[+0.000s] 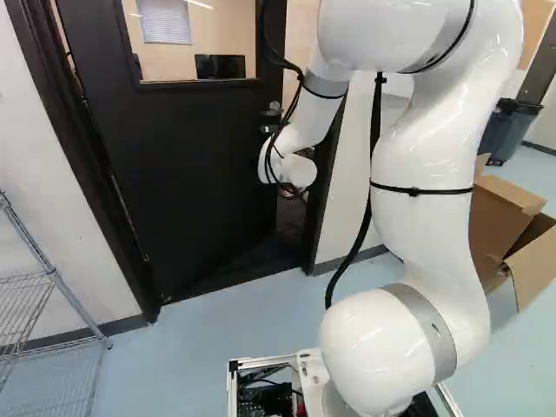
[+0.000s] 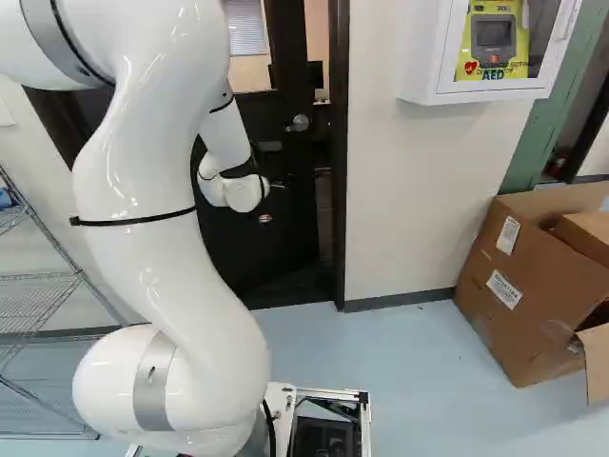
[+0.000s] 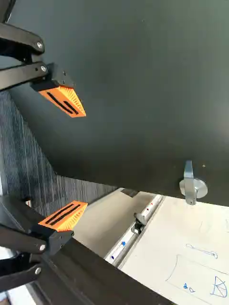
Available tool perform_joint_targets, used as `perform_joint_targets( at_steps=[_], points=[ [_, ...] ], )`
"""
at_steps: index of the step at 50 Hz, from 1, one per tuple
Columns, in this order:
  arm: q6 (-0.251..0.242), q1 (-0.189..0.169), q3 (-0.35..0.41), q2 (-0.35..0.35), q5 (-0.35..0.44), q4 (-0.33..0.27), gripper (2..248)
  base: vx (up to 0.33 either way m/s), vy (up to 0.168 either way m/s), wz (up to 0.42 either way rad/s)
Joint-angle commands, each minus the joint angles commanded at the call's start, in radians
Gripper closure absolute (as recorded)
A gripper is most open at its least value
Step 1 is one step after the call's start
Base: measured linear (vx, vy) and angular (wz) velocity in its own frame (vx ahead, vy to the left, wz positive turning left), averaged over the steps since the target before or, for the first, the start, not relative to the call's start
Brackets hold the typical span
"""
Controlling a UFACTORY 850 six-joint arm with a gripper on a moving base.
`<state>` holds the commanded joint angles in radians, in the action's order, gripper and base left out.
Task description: Open the door and move inside
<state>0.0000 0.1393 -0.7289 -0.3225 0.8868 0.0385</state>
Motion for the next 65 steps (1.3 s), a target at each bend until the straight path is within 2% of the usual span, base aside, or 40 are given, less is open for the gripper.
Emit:
perform_joint_targets(
  at_steps=[65],
  points=[
    [0.000,-0.033,0.359,0.322,0.000,0.000,3,0.000,0.000,0.000]
  ],
)
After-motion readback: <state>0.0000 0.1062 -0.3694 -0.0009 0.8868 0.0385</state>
